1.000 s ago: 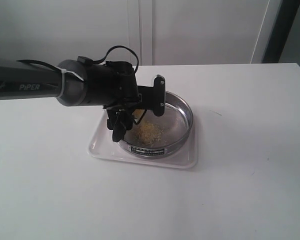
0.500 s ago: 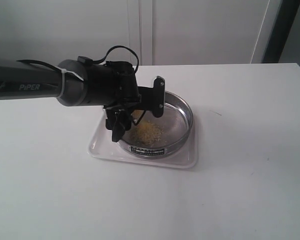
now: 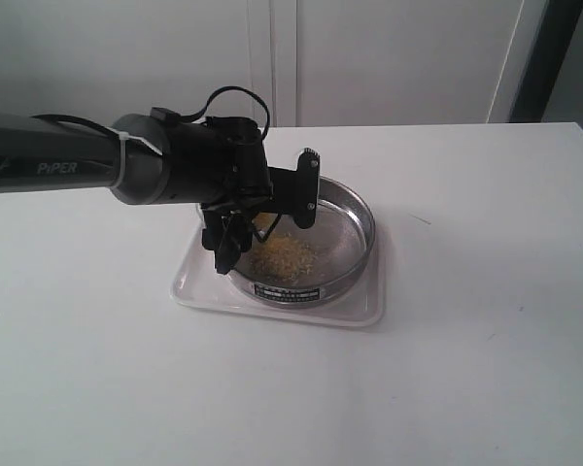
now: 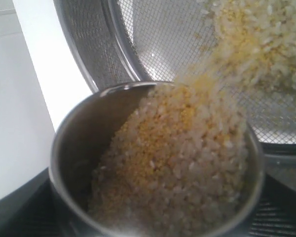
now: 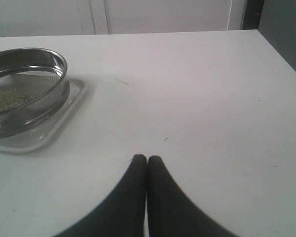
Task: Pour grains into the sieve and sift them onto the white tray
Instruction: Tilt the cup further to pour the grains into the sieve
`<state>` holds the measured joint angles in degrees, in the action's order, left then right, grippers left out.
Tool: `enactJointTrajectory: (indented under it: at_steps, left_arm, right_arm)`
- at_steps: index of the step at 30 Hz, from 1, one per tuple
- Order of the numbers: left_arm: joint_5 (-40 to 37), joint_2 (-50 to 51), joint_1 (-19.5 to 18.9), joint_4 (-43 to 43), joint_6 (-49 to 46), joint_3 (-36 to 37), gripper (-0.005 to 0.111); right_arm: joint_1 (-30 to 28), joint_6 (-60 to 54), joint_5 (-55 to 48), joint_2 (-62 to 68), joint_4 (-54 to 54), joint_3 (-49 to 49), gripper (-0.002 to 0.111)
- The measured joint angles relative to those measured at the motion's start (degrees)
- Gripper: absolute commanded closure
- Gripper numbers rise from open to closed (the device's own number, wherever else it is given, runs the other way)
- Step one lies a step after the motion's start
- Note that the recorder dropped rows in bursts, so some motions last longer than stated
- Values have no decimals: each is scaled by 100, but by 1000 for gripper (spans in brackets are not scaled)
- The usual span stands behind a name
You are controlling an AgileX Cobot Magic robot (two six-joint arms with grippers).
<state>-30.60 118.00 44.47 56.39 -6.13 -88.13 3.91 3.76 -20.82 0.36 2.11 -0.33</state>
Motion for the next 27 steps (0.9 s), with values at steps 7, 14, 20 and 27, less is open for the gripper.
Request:
enactJointTrajectory:
  at_steps: [7, 14, 20, 27]
  left_arm:
    - [0, 0, 0, 0, -11, 0, 107]
    - [0, 0, 0, 0, -92, 0, 107]
    - [0, 0, 0, 13, -145, 0, 107]
    - [0, 0, 36, 152, -166, 0, 107]
  right_arm:
    - [0, 0, 0, 0, 0, 0, 108]
    - [0, 0, 0, 0, 0, 0, 108]
    - [0, 0, 0, 0, 0, 0, 108]
    - [0, 0, 0, 0, 0, 0, 108]
